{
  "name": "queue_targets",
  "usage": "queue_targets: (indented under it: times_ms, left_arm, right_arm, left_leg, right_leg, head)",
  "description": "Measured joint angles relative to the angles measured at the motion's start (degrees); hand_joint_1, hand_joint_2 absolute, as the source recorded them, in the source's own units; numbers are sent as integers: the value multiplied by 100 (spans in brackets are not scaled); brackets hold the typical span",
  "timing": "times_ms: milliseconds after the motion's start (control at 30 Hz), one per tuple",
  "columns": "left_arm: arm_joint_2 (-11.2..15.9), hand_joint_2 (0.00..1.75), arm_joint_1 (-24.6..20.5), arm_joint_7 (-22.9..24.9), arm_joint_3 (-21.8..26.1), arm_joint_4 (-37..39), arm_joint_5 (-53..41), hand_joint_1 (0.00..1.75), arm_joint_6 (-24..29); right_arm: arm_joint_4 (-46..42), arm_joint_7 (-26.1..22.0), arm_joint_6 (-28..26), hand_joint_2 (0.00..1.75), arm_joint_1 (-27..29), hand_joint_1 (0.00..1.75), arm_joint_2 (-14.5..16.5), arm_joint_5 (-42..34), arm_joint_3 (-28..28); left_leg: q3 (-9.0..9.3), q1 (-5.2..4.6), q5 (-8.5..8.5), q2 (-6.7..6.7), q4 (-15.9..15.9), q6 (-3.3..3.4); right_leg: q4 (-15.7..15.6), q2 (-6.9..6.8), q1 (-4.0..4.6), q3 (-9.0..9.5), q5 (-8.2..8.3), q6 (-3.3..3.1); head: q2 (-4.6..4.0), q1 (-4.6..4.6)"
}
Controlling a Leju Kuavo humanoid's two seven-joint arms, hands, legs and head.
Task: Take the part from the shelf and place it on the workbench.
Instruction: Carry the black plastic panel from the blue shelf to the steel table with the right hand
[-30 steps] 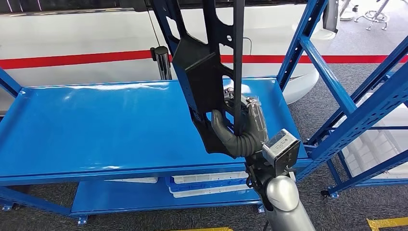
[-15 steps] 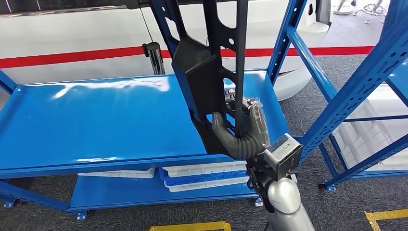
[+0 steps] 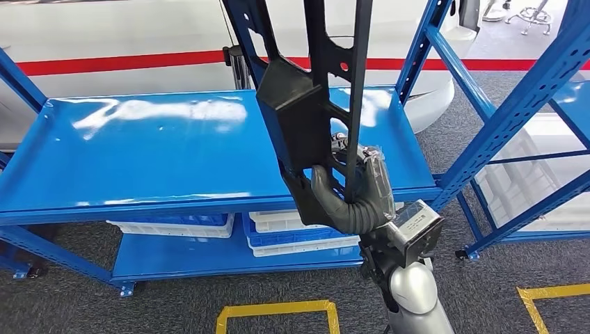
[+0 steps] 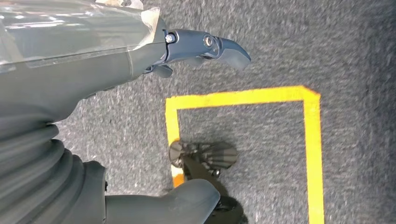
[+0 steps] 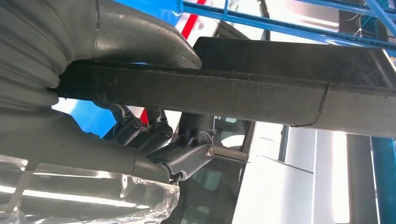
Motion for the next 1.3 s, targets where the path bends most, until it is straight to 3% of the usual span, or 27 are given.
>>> queue_targets:
  times_ms: [67, 100, 133, 200, 233, 300, 367, 400, 433, 467, 533, 600, 633, 700, 733, 800, 867, 900, 933, 1000, 1067, 1133, 1200, 1233, 1300]
  left_arm:
    - [-15, 175, -2, 0, 0, 0, -15, 0, 1]
    - [-21, 175, -3, -1, -1, 0, -24, 0, 1]
    - [-23, 175, -3, -1, -1, 0, -30, 0, 2]
    - [-20, 175, 1, -2, -1, -1, -40, 0, 3]
    - [-17, 175, 3, -2, -1, -1, -43, 0, 3]
    - [-15, 175, 3, -2, -1, -1, -46, 0, 4]
    - [-15, 175, 3, -3, -1, 0, -48, 0, 7]
    - [-15, 175, 3, -4, 0, 0, -48, 0, 10]
    - [-14, 175, 3, -5, 1, -1, -47, 0, 16]
    - [-13, 175, 3, -7, 1, -3, -46, 0, 25]
    - [-13, 175, -5, -15, 2, -6, -44, 0, 41]
    - [-14, 175, -16, -27, 2, -12, -44, 0, 49]
    - [-15, 175, -17, -32, 2, -15, -44, 0, 50]
    - [-16, 175, -12, -37, 3, -17, -44, 0, 50]
    - [-17, 175, -13, -37, 3, -18, -44, 0, 49]
    - [-19, 175, -18, -37, 4, -26, -43, 0, 48]
    - [-16, 175, -18, -35, 5, -35, -37, 0, 49]
    - [-16, 175, -18, -33, 5, -38, -33, 0, 49]
    - [-16, 175, -17, -32, 6, -38, -31, 0, 50]
    - [-17, 175, -13, -31, 7, -38, -31, 0, 50]
    - [-21, 175, -11, -32, 7, -38, -31, 0, 51]
    - [-18, 175, -9, -35, 7, -41, -31, 0, 57]
    - [3, 175, 1, -38, 9, -49, -31, 0, 64]
    - [13, 175, 9, -38, 10, -53, -32, 0, 67]
    - [16, 175, 33, -38, 13, -52, -33, 0, 66]
  right_arm:
    - [-8, -5, -9, 175, 6, 175, -1, 61, -5]
    - [-14, -13, -15, 175, 14, 175, -4, 81, -11]
    - [-18, -22, -20, 175, 25, 175, -9, 90, -21]
    - [-22, -40, -28, 175, 51, 175, -21, 68, -41]
    - [-22, -45, -26, 175, 62, 175, -22, 31, -47]
    - [-21, -51, -15, 175, 77, 175, -21, -49, -50]
    - [-15, -58, -30, 175, 90, 175, -27, -17, -53]
    - [-10, -66, -56, 175, 98, 175, -31, 47, -55]
    - [-7, -75, -84, 175, 106, 175, -32, 115, -57]
    - [-4, -86, -108, 175, 113, 175, -32, 170, -58]
    - [-6, -107, -138, 175, 118, 175, -30, 225, -60]
    - [-9, -129, -178, 175, 112, 175, -27, 262, -61]
    - [-10, -140, -197, 175, 110, 175, -26, 280, -61]
    - [-9, -153, -214, 175, 114, 175, -29, 304, -60]
    - [-8, -162, -220, 175, 119, 175, -33, 310, -60]
    - [-6, -191, -229, 175, 138, 175, -48, 324, -61]
    - [-4, -234, -231, 175, 166, 175, -67, 342, -60]
    - [-1, -256, -230, 175, 177, 175, -79, 349, -58]
    - [4, -278, -225, 175, 182, 175, -90, 357, -57]
    - [13, -314, -215, 175, 179, 175, -108, 386, -54]
    - [13, -332, -210, 175, 161, 175, -114, 421, -44]
    - [13, -339, -210, 175, 138, 175, -112, 446, -33]
    - [17, -342, -210, 175, 138, 175, -115, 468, -30]
    - [25, -342, -210, 175, 145, 175, -116, 477, -29]
    - [38, -338, -209, 175, 158, 175, -115, 501, -22]
  left_leg:
    - [-80, -28, 66, -2, 34, -39]
    - [-105, -34, 102, -1, 44, -66]
    - [-123, -38, 140, 0, 46, -97]
    - [-168, -28, 143, -18, 80, -158]
    - [-219, -15, 23, -30, 177, -190]
    - [-402, 33, -472, -50, 676, -260]
    - [-586, 84, -903, -48, 1384, -333]
    - [-603, 109, -933, -47, 1609, -364]
    - [-533, 136, -839, -46, 1657, -388]
    - [-359, 165, -670, -44, 1500, -407]
    - [193, 202, -462, -48, 770, -433]
    - [552, 184, -519, -68, 196, -412]
    - [587, 154, -557, -76, 95, -377]
    - [496, 121, -474, -59, 62, -249]
    - [434, 111, -409, -44, 49, -170]
    - [273, 101, -267, -12, 24, -36]
    - [95, 74, -131, -9, 27, 15]
    - [1, 62, -57, -7, 30, 18]
    - [-97, 51, 16, -4, 37, 18]
    - [-286, 33, 155, -4, 58, 0]
    - [-417, 15, 267, -11, 87, -37]
    - [-474, -9, 376, -14, 100, -81]
    - [-504, -17, 450, -23, 126, -119]
    - [-529, -8, 390, -31, 176, -147]
    - [-610, 32, -62, -42, 501, -233]
  right_leg:
    - [-801, 0, 54, 554, -2, -57]
    - [-1029, 1, 77, 683, -41, -95]
    - [-1115, 1, 98, 717, -53, -124]
    - [-1148, -9, 38, 651, 20, -193]
    - [-1161, -19, 2, 617, 70, -248]
    - [-1167, -37, -32, 524, 180, -324]
    - [-1148, -41, -22, 383, 285, -340]
    - [-1130, -43, -20, 308, 332, -329]
    - [-1106, -45, -22, 231, 374, -311]
    - [-1074, -45, -28, 156, 410, -286]
    - [-999, -43, -30, 36, 466, -224]
    - [-950, -49, -15, -28, 527, -141]
    - [-948, -54, -8, -45, 569, -92]
    - [-941, -56, -11, -83, 626, -3]
    - [-878, -48, -10, -139, 551, 6]
    - [-447, -32, -12, -322, 125, -68]
    - [281, -25, -11, -499, -387, -147]
    - [585, -24, -11, -521, -497, -139]
    - [743, -23, -10, -468, -481, -101]
    - [499, -23, 3, -86, -209, -6]
    - [-367, -24, 45, 592, -136, -34]
    - [-1128, -13, 62, 1059, -298, -103]
    - [-1305, -9, 12, 1104, -350, -107]
    - [-1276, -17, -31, 1071, -323, -112]
    - [-1229, -46, -72, 989, -256, -169]
  head:
    - [1, -4]
    - [2, -6]
    - [2, -8]
    - [1, -11]
    - [1, -21]
    - [1, -42]
    - [0, -56]
    - [0, -56]
    - [1, -57]
    - [2, -58]
    - [2, -60]
    - [2, -52]
    - [2, -48]
    - [0, -45]
    - [0, -42]
    - [0, -21]
    - [0, 0]
    - [0, 2]
    - [0, 3]
    - [2, 4]
    - [2, 7]
    - [2, 4]
    - [1, -3]
    - [0, -15]
    - [0, -53]
